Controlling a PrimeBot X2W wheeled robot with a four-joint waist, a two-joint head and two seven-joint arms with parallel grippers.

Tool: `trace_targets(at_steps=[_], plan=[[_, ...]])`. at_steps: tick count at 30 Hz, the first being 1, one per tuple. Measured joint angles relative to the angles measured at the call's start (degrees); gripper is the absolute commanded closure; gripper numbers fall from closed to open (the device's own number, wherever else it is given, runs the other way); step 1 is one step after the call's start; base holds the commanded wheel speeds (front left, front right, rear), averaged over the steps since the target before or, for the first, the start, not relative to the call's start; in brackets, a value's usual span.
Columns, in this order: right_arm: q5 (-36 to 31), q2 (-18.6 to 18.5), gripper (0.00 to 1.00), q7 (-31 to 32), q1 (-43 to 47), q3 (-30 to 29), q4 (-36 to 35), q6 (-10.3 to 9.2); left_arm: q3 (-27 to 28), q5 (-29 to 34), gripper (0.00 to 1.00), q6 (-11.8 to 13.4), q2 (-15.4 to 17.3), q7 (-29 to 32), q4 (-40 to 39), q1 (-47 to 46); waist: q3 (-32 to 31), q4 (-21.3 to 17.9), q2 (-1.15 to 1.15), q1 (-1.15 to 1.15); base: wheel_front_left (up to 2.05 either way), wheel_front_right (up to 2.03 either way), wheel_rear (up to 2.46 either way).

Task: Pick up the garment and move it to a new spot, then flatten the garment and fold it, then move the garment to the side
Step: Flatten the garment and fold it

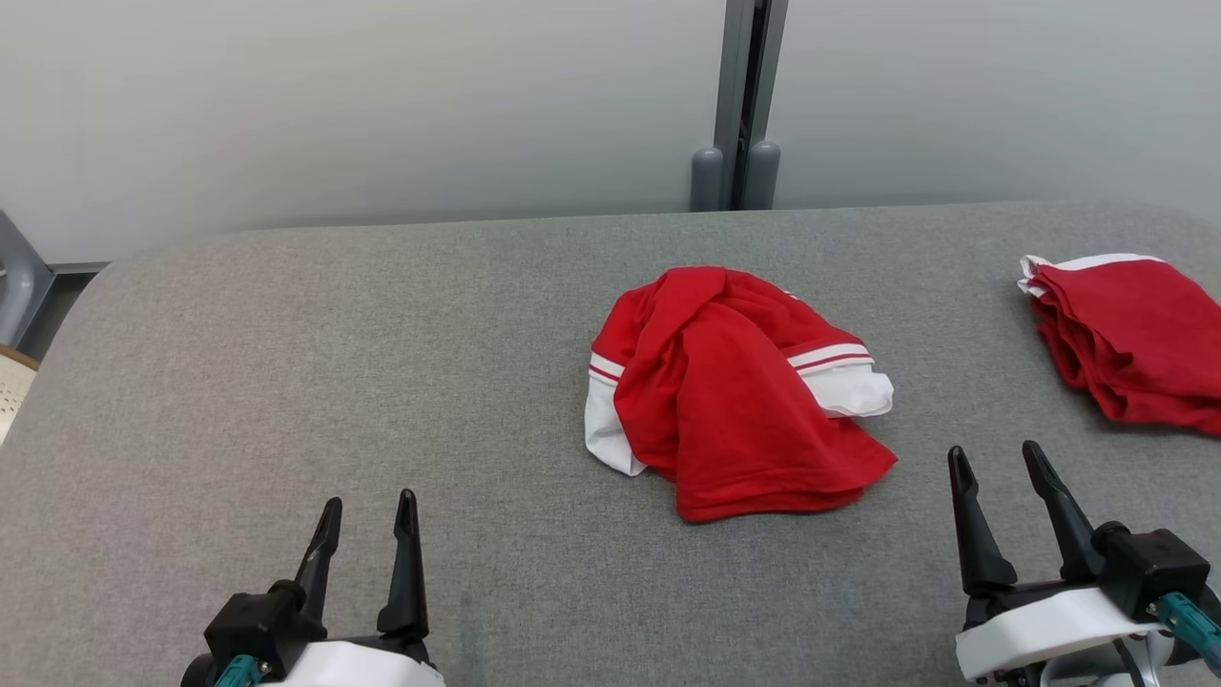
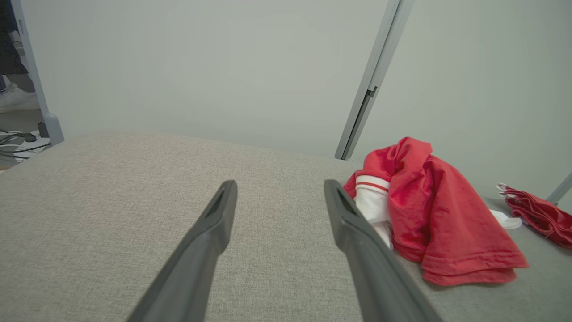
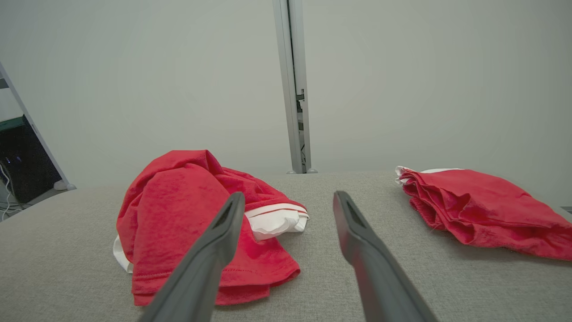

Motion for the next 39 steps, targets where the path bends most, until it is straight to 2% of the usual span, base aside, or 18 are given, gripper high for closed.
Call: trace_targets(at_steps=[7,13,17,26,27,28,29,30,34,39], plan=[[-0.5,0.0,0.00,0.3,-0.7,0.4,0.3,0.00,0.0,0.4,0.00,-0.3,-0.3,0.0,0.0,-0.4,0.8,0.7,0.00,0.00,0.00,0.00,0.00],[-1.6,0.0,0.00,2.0,-2.9,3.8,3.1,0.00,-0.3,0.5,0.00,-0.7,-0.8,0.0,-0.1,-1.6,2.3,2.7,0.00,0.00,0.00,0.00,0.00],[-2.9,0.0,0.00,2.7,-5.8,4.5,8.3,0.00,-0.6,1.0,0.00,-1.0,-1.1,0.0,-0.2,-2.8,3.6,4.9,0.00,0.00,0.00,0.00,0.00],[-7.7,0.0,0.00,2.6,-12.4,2.3,22.0,0.00,-1.0,1.2,0.00,-1.5,-1.9,0.0,-0.3,-4.0,6.8,10.2,0.00,0.00,0.00,0.00,0.00],[-7.7,0.1,0.24,2.3,-12.8,2.2,22.6,0.00,-0.9,1.2,0.00,-1.5,-2.0,0.0,-0.4,-4.0,7.1,10.7,0.00,0.00,0.00,0.00,0.00],[-7.7,0.0,0.64,2.1,-13.1,2.1,23.0,0.00,-0.7,1.2,0.00,-1.5,-2.0,0.0,-0.4,-4.0,7.3,11.0,0.00,0.00,0.00,0.00,0.00],[-7.7,0.1,0.84,1.6,-13.4,1.9,23.2,0.00,-0.6,1.2,0.00,-1.5,-2.0,0.0,-0.4,-4.0,7.6,11.2,0.00,0.00,0.00,0.00,0.00],[-7.7,0.1,1.00,1.3,-13.6,1.6,23.2,0.00,-0.5,1.2,0.00,-1.5,-2.0,0.0,-0.5,-4.0,7.7,11.4,0.00,0.00,0.00,0.00,0.00],[-8.2,0.1,1.00,0.3,-14.4,-0.2,20.0,0.00,0.0,1.3,0.00,-1.4,-2.2,0.0,-0.5,-3.9,7.5,10.8,0.00,0.00,0.00,0.00,0.00],[-11.6,-0.3,1.00,0.0,-15.4,-5.5,12.7,0.00,-0.2,1.4,0.00,-1.5,-2.3,0.0,-0.5,-3.9,7.4,9.4,0.00,0.00,0.00,0.00,0.00]])
